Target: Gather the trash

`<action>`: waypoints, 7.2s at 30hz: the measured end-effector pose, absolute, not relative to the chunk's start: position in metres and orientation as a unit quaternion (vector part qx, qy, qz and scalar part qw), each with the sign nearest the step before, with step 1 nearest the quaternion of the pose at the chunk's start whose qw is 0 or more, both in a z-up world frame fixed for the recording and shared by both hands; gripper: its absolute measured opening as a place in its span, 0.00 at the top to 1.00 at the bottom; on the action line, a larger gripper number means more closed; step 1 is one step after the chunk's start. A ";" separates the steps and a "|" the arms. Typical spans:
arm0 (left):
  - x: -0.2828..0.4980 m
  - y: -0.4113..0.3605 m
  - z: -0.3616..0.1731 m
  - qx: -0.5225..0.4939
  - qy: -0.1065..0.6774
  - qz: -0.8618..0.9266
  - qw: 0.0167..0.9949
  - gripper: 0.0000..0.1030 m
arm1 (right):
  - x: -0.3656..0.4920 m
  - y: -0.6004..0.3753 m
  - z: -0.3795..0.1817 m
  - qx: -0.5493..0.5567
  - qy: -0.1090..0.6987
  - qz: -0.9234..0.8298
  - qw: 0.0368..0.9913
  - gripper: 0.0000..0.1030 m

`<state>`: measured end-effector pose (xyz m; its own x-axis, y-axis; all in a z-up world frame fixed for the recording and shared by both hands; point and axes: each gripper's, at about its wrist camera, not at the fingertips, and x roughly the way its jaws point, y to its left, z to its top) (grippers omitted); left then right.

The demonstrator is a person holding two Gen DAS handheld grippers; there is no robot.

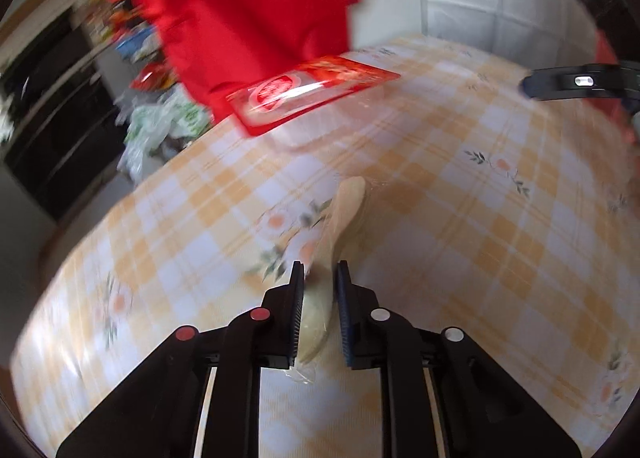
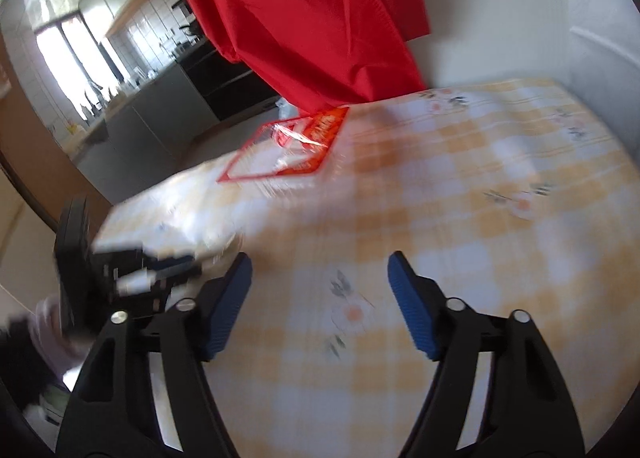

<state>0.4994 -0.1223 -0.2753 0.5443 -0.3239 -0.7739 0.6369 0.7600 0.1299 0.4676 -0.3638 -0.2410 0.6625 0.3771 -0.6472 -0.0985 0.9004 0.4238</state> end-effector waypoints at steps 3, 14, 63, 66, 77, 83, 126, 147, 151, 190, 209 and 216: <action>0.488 -0.095 -0.263 0.144 0.385 -0.271 0.870 0.85 | 0.498 -0.358 -0.247 0.214 0.395 0.137 0.883 0.48; 0.400 -0.031 -0.227 0.057 0.347 -0.234 0.906 0.85 | 0.573 -0.350 -0.271 0.336 0.391 0.094 0.851 0.59; 0.111 0.045 -0.116 -0.126 0.284 -0.209 0.927 0.85 | 0.207 -0.272 -0.046 0.173 0.219 0.252 0.927 0.95; 0.091 0.038 -0.119 -0.121 0.292 -0.225 0.922 0.85 | 0.185 -0.276 -0.039 0.183 0.209 0.257 0.926 0.95; 0.048 0.014 -0.151 -0.107 0.344 -0.260 0.896 0.85 | 0.116 -0.276 -0.033 0.183 0.204 0.262 0.925 0.95; 0.042 -0.009 -0.169 -0.090 0.370 -0.283 0.880 0.85 | 0.089 -0.280 -0.036 0.179 0.204 0.260 0.927 0.95; 0.006 0.094 -0.093 -0.148 0.235 -0.074 0.958 0.06 | 0.031 -0.218 -0.066 0.085 0.292 0.294 0.906 0.70; 0.004 0.074 -0.088 -0.092 0.250 -0.065 0.962 0.06 | 0.026 -0.209 -0.064 0.011 0.285 0.192 0.939 0.06; 0.003 0.066 -0.079 -0.068 0.244 -0.066 0.965 0.06 | 0.025 -0.207 -0.062 0.003 0.277 0.172 0.945 0.06; -0.003 0.028 -0.047 0.016 0.226 -0.056 0.972 0.06 | 0.024 -0.215 -0.058 -0.013 0.270 0.105 0.957 0.06; -0.003 0.027 -0.051 0.027 0.229 -0.045 0.972 0.06 | 0.022 -0.215 -0.062 -0.020 0.275 0.092 0.957 0.06; -0.002 0.027 -0.052 0.028 0.231 -0.041 0.972 0.06 | 0.022 -0.217 -0.063 -0.021 0.274 0.090 0.957 0.06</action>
